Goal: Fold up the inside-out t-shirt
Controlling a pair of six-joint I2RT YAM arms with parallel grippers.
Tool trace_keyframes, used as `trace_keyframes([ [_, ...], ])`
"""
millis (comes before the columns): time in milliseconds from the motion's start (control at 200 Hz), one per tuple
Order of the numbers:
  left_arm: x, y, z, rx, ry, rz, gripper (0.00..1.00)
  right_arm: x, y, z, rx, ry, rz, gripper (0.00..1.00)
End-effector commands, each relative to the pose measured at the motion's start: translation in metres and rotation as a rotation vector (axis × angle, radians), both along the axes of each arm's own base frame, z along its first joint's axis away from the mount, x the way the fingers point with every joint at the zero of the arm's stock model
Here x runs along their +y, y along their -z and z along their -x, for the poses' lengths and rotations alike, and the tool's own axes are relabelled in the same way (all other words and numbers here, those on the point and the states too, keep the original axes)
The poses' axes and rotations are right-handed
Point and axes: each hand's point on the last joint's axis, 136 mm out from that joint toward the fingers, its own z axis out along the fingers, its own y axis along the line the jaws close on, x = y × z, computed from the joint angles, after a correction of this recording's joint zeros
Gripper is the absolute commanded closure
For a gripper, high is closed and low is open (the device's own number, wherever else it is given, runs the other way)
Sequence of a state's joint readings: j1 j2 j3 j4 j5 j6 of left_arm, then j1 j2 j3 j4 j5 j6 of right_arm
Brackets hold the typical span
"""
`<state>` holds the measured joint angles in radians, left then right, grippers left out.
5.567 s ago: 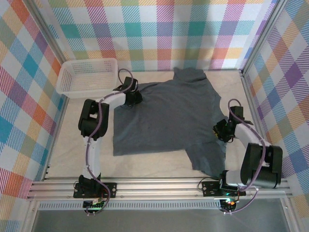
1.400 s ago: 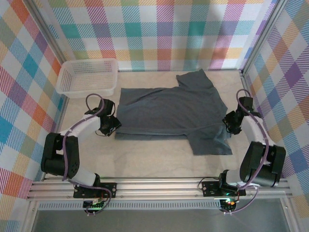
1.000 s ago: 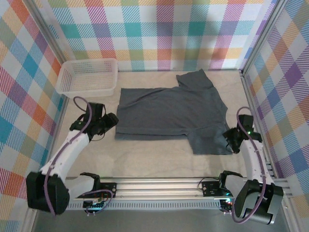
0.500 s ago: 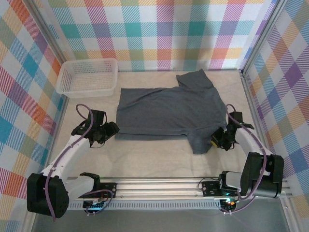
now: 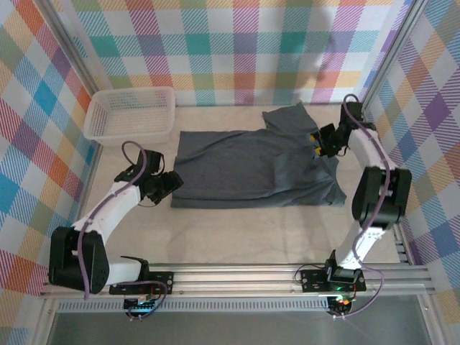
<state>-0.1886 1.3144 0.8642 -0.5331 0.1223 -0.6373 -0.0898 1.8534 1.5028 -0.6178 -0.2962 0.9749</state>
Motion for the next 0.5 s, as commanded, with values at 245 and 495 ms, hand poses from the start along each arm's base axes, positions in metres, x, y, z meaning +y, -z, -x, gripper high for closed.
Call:
trace_keyframes([
  [245,-0.049,0.023,-0.07,0.043,0.086,-0.05,1.0,-0.034,0.085,0.098,0.196,-0.023,0.151,0.89],
  [495,-0.05,0.098,-0.058,0.211,0.056,-0.055,1.0,-0.056,0.13,0.155,0.356,-0.009,0.143,0.98],
])
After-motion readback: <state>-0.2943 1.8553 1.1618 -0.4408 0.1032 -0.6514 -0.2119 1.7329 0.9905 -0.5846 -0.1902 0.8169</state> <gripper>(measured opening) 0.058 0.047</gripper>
